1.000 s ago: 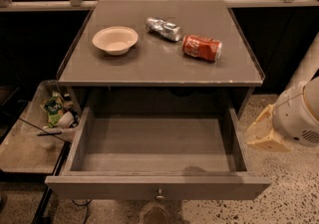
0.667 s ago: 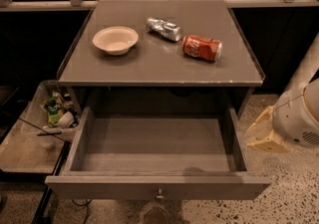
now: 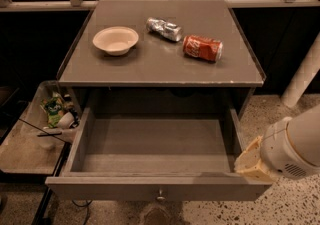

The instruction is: Close top drawer

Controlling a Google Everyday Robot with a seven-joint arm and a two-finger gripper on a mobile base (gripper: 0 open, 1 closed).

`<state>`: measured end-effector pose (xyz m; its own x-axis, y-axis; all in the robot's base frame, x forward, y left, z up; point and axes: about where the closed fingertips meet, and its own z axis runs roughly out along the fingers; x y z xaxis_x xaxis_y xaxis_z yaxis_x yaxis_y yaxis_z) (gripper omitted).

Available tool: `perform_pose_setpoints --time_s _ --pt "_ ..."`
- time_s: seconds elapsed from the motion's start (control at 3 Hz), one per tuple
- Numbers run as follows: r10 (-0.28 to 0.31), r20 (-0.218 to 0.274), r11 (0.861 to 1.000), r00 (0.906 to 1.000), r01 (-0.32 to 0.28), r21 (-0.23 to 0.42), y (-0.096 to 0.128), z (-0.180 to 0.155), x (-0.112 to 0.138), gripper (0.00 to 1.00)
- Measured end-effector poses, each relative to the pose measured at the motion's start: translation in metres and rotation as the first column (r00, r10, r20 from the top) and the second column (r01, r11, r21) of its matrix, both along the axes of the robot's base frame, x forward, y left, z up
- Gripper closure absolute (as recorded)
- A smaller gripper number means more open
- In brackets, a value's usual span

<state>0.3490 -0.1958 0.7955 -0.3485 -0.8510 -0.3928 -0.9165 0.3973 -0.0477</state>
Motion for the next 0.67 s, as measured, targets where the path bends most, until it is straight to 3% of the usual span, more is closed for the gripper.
perform_pose_setpoints --time_s 0.67 --pt "-0.019 0.014 0.994 0.9997 0.017 0.112 0.021 -0.074 -0.017 1.00"
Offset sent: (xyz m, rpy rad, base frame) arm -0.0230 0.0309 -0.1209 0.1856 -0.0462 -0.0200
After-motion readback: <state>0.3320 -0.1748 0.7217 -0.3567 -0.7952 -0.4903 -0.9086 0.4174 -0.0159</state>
